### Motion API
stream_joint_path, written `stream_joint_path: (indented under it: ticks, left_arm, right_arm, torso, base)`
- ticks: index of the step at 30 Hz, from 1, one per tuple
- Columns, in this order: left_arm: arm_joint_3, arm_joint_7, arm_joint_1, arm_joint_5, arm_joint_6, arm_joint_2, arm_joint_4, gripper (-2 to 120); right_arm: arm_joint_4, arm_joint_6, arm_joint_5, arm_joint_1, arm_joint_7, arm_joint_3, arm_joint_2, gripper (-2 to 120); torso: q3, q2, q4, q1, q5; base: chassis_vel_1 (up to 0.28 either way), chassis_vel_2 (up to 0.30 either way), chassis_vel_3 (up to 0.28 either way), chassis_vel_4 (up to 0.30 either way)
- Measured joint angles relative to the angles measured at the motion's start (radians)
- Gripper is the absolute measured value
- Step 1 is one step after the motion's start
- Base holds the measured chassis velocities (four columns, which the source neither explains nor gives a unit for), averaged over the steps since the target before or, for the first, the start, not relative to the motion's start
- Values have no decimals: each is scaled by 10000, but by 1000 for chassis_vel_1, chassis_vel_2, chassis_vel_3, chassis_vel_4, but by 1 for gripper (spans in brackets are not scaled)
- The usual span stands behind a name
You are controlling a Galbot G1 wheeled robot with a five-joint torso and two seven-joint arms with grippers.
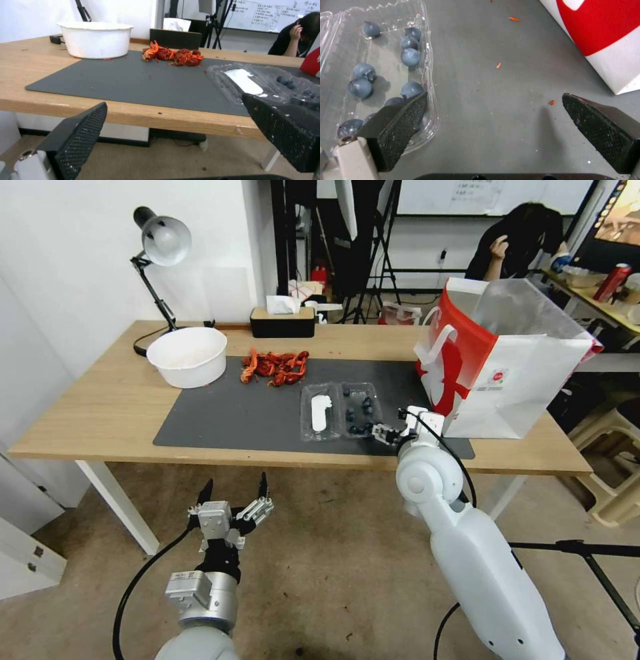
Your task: Close the takeout container lid, then place the container into the takeout bag.
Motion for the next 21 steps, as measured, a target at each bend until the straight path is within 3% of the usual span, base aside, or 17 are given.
stream_joint_path:
  ticks: [7,11,14,15,18,19,21]
  left_arm:
    - [2,7,8,0,-15,0,-16,100]
    - [-3,45,8,0,-65,1,-43,100]
    - [1,95,13,0,-137,-4,-58,100]
    - [1,95,13,0,-137,-4,-58,100]
    - [4,149,17,-1,-181,27,-83,100]
    - [4,149,17,-1,-181,27,-83,100]
    - [16,174,1,-27,-188,81,-84,100]
  right_arm:
    - [187,2,-96,-157,-338,176,-21,100]
    - [458,277,-538,-335,-1052,418,-41,100]
    - [907,1236,-1414,-834,-2626,710,-406,100]
    - [907,1236,-1414,-834,-2626,710,-406,100]
    - [1273,3065,-3057,-1886,-5228,1318,-1086,100]
    - [1273,3065,-3057,-1886,-5228,1318,-1086,100]
    - [1442,4217,-3994,-2528,-6872,1630,-1413,100]
  torso:
    - [0,0,0,0,0]
    - [0,0,0,0,1]
    - [0,0,1,0,1]
    - [0,0,1,0,1]
    - [0,0,-3,0,1]
    - [0,0,-3,0,1]
    - [0,1,-1,0,2]
  base:
    - [0,0,0,0]
    - [0,0,0,0]
    - [0,0,0,0]
    - [0,0,0,0]
    - [0,0,0,0]
    - [0,0,0,0]
    - [0,0,0,0]
